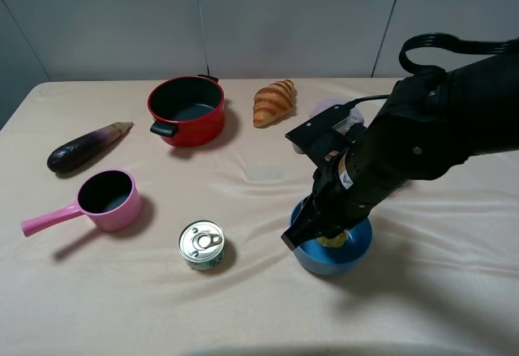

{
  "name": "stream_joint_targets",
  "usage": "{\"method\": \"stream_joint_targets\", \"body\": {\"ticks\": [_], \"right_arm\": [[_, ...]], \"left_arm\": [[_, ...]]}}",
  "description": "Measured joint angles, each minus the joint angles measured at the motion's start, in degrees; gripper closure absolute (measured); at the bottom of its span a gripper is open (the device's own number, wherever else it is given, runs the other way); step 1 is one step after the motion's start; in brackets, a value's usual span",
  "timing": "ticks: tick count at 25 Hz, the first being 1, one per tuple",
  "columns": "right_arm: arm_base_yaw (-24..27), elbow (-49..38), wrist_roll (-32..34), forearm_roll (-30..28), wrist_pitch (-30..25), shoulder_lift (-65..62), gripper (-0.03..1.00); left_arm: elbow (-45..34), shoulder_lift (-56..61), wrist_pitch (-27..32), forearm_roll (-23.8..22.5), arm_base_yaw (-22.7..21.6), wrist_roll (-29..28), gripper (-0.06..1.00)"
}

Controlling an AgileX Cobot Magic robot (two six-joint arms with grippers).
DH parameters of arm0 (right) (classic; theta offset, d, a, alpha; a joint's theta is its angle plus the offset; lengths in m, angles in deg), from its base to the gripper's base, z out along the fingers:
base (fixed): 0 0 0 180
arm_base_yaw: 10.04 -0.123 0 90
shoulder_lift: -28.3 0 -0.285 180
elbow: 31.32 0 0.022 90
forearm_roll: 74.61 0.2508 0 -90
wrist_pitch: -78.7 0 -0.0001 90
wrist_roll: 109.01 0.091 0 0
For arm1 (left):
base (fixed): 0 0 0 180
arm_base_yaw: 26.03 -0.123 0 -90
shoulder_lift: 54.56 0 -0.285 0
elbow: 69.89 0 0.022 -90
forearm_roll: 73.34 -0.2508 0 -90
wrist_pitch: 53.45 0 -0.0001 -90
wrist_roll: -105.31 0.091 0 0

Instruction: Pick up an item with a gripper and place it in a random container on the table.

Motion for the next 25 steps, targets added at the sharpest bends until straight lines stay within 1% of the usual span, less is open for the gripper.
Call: {"method": "stream_joint_targets", "body": {"ticks": [6, 8, 9, 12, 13, 14, 17, 25], "right_arm": [[0.0, 0.0, 0.0, -0.36, 0.05, 0.0, 0.76], [0.0, 0.0, 0.0, -0.36, 0.05, 0.0, 0.72], [0.0, 0.0, 0.0, -0.36, 0.05, 0.0, 0.67], [0.0, 0.0, 0.0, -0.36, 0.05, 0.0, 0.4], [0.0, 0.0, 0.0, -0.31, 0.05, 0.0, 0.35], [0.0, 0.0, 0.0, -0.17, 0.05, 0.0, 0.32], [0.0, 0.0, 0.0, -0.19, 0.05, 0.0, 0.28], [0.0, 0.0, 0.0, -0.16, 0.05, 0.0, 0.27]], "left_arm": [[0.0, 0.0, 0.0, 0.0, 0.0, 0.0, -0.04], [0.0, 0.0, 0.0, 0.0, 0.0, 0.0, -0.04], [0.0, 0.0, 0.0, 0.0, 0.0, 0.0, -0.04], [0.0, 0.0, 0.0, 0.0, 0.0, 0.0, -0.04], [0.0, 0.0, 0.0, 0.0, 0.0, 0.0, -0.04], [0.0, 0.0, 0.0, 0.0, 0.0, 0.0, -0.04], [0.0, 0.0, 0.0, 0.0, 0.0, 0.0, -0.04], [0.0, 0.0, 0.0, 0.0, 0.0, 0.0, -0.04]]}}
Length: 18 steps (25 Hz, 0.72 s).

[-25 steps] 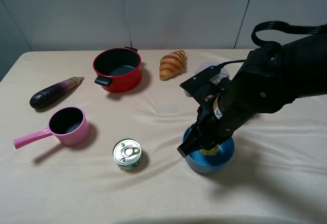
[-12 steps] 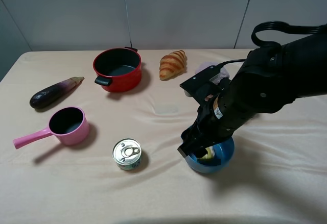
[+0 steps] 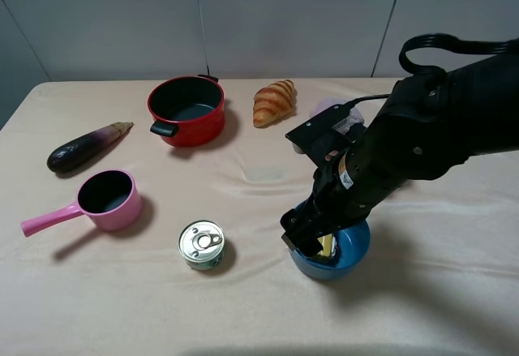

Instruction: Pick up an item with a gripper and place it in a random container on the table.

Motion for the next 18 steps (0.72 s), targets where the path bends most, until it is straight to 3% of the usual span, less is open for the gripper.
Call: {"method": "stream_joint_targets", "body": {"ticks": [18], "right_arm": [[0.0, 0.0, 0.0, -1.65, -1.77, -4.64, 0.27]], "left_arm": [[0.0, 0.0, 0.0, 0.0, 0.0, 0.0, -0.04]]}}
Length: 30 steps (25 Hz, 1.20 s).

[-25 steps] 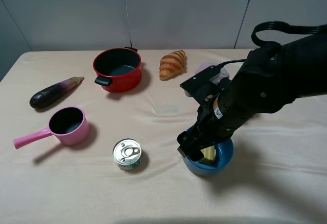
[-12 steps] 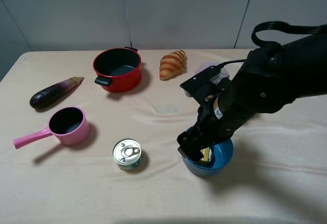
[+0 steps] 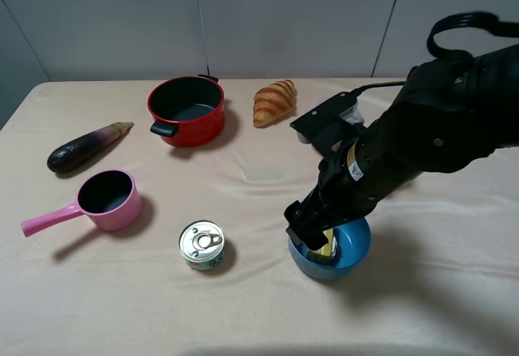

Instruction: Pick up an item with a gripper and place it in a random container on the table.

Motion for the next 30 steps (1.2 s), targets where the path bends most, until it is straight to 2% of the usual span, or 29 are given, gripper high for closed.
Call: {"method": "stream_joint_targets", "body": {"ticks": [7, 15, 19, 30], "right_arm": [[0.0, 0.0, 0.0, -0.58, -4.72, -5.07, 0.27], [0.0, 0.0, 0.02, -1.37, -19.14, -13.27, 0.27], [0.0, 0.0, 0.35, -1.97, -24.34, -18.43, 0.27], [0.0, 0.0, 6.66, -8.42, -40.67, -30.06, 0.27]], "left_arm": [[0.0, 0.0, 0.0, 0.0, 0.0, 0.0, -0.04], [0.0, 0.0, 0.0, 0.0, 0.0, 0.0, -0.04], [0.0, 0.0, 0.0, 0.0, 0.0, 0.0, -0.04], [0.0, 0.0, 0.0, 0.0, 0.0, 0.0, -0.04]]}}
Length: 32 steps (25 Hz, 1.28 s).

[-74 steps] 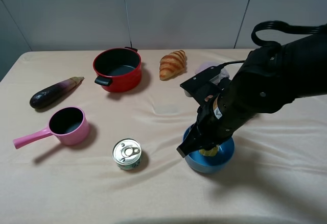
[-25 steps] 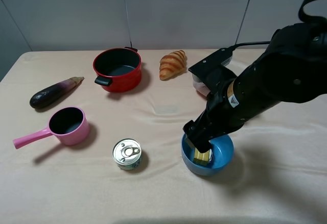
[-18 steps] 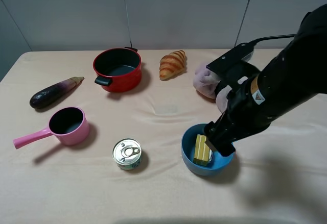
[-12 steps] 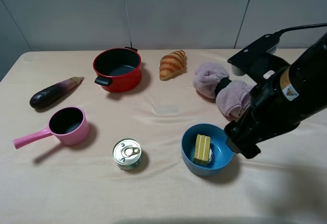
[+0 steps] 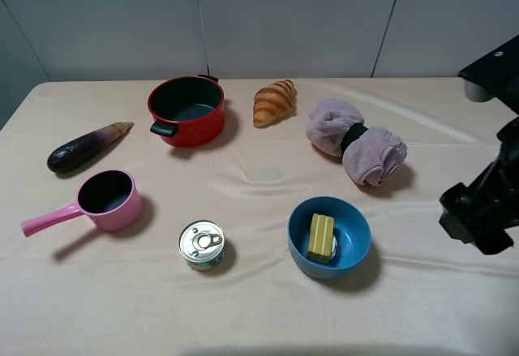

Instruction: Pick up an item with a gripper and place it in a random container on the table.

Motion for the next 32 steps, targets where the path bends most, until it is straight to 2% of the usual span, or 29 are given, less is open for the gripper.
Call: {"method": "stream_joint_targets", "body": {"ticks": [6, 17, 23, 32], "right_arm": [[0.0, -2.02, 3.94, -4.5, -0.95, -7.4, 0.27], [0.0, -10.84, 13.1, -7.34, -1.23, -23.4, 0.27], [0.08, -11.9, 15.57, -9.36, -1.27, -28.29, 0.27], [10.53, -11.9, 12.91, -8.73, -1.34, -33.57, 0.27]], "left_arm": [[0.0, 0.0, 0.0, 0.0, 0.0, 0.0, -0.04], [0.0, 0.0, 0.0, 0.0, 0.0, 0.0, -0.04], [0.0, 0.0, 0.0, 0.0, 0.0, 0.0, -0.04], [0.0, 0.0, 0.0, 0.0, 0.0, 0.0, -0.04]]}}
